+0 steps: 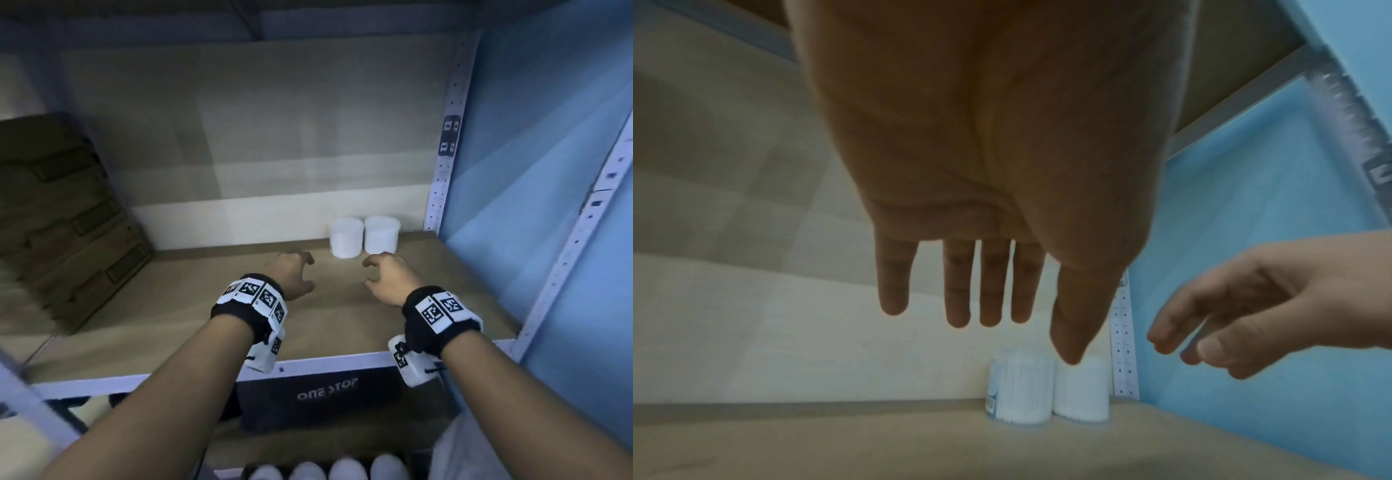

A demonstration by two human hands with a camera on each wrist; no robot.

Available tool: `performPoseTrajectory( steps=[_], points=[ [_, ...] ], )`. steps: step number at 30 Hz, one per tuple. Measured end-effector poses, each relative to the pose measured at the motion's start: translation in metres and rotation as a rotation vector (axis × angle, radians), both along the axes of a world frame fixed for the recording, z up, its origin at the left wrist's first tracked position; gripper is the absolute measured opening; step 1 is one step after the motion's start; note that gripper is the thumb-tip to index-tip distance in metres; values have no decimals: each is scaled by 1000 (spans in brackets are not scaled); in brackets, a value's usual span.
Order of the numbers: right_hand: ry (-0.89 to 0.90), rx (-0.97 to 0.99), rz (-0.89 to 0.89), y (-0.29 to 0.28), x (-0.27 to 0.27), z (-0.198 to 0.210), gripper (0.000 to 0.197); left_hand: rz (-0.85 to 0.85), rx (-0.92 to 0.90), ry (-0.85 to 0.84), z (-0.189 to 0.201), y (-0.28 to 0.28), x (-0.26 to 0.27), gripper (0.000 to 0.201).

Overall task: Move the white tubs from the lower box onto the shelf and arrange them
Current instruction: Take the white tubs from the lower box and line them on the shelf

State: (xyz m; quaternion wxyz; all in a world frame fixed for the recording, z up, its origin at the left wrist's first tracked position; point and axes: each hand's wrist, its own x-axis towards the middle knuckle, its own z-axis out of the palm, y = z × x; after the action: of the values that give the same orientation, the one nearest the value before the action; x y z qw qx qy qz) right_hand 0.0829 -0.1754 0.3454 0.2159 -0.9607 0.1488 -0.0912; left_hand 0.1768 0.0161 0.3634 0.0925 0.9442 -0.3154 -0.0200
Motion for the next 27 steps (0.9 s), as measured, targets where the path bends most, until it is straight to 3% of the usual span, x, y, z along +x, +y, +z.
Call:
performPoseTrajectory(
  steps=[13, 21, 27],
  points=[
    [97, 37, 247, 114, -65, -43, 44, 83, 68, 132, -49, 97, -98, 54],
    [198, 26, 375, 158, -68, -95, 40, 174, 53, 250, -111, 143, -114, 46],
    [350, 33, 372, 173, -67, -146, 38, 219, 47, 387, -165, 156, -116, 38]
  ],
)
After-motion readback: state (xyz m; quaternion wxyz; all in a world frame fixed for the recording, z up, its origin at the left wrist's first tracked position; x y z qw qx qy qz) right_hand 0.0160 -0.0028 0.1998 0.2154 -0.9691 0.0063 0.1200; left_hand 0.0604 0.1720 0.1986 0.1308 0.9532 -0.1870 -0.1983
